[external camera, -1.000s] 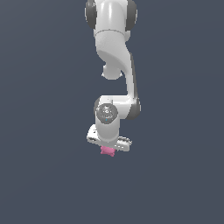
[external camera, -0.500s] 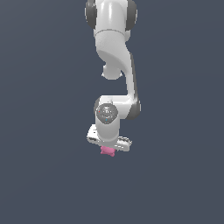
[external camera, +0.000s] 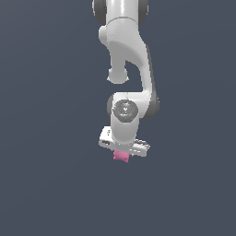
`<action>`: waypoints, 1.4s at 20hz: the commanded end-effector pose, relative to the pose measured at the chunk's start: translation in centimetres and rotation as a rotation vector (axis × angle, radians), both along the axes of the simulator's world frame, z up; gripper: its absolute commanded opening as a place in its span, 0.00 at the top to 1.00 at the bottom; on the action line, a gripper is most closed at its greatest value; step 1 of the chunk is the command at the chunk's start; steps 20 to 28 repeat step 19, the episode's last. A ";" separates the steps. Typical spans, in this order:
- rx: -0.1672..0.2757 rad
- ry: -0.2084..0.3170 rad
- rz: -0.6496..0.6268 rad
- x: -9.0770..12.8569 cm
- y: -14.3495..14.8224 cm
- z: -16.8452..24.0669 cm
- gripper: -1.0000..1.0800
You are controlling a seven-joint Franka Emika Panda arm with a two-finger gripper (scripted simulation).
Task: Pick up the object and move it to a goal position.
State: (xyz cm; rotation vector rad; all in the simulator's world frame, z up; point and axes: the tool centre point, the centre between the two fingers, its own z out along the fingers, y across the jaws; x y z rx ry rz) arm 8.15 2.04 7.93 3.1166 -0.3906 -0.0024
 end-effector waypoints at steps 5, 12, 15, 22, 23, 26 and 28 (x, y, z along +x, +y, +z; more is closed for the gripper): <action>0.000 -0.002 0.001 0.3 5.1 5.6 1.00; 0.000 -0.002 0.001 0.7 9.0 10.0 1.00; 0.000 -0.002 0.001 0.9 9.8 10.8 1.00; 0.000 -0.002 0.001 1.0 10.1 11.2 1.00; 0.000 -0.002 0.001 1.0 10.1 11.2 1.00; 0.000 -0.002 0.001 1.0 10.1 11.2 1.00; 0.000 -0.002 0.001 1.0 10.1 11.2 1.00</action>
